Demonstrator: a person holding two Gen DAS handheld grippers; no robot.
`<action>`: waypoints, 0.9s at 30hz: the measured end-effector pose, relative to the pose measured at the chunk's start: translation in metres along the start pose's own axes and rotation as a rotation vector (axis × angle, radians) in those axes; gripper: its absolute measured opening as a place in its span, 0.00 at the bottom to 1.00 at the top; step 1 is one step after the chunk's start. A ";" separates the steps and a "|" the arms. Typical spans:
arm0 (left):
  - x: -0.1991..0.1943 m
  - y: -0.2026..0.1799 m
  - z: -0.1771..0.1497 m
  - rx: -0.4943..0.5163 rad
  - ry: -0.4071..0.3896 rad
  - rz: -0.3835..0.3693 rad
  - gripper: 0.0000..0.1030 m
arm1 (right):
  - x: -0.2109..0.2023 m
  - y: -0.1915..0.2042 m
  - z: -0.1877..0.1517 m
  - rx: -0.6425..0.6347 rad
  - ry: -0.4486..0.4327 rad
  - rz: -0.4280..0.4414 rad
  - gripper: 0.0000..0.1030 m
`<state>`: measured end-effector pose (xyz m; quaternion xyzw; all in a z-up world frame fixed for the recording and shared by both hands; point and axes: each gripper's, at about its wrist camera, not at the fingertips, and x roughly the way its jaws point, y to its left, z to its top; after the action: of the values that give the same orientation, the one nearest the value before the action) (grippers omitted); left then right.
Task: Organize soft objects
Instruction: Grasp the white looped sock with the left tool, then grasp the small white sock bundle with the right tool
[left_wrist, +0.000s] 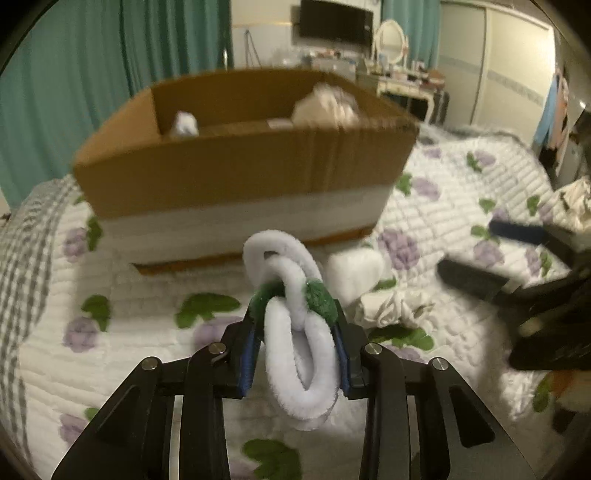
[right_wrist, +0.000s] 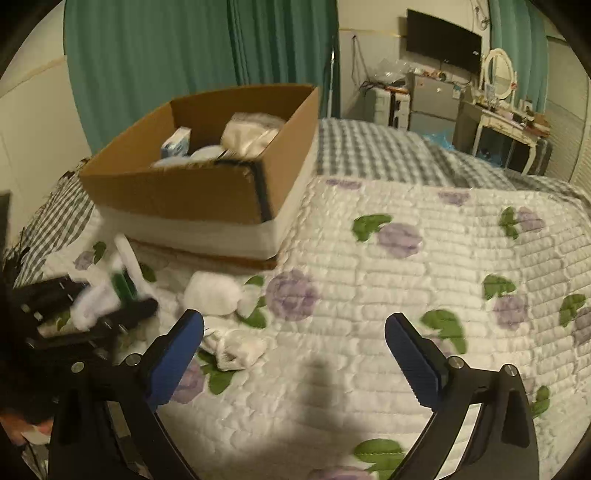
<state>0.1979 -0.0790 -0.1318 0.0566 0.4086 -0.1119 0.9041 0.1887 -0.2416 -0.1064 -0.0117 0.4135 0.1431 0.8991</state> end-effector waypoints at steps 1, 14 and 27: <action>-0.007 0.004 0.001 -0.004 -0.016 0.000 0.32 | 0.003 0.003 -0.001 -0.008 0.010 0.000 0.96; -0.019 0.033 -0.002 0.004 -0.033 0.130 0.32 | 0.050 0.041 -0.010 -0.087 0.140 0.071 0.55; -0.040 0.033 -0.023 -0.006 0.005 0.153 0.32 | -0.010 0.060 -0.021 -0.086 0.013 0.035 0.50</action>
<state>0.1640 -0.0367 -0.1166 0.0853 0.4059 -0.0414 0.9090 0.1509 -0.1892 -0.1065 -0.0440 0.4128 0.1764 0.8925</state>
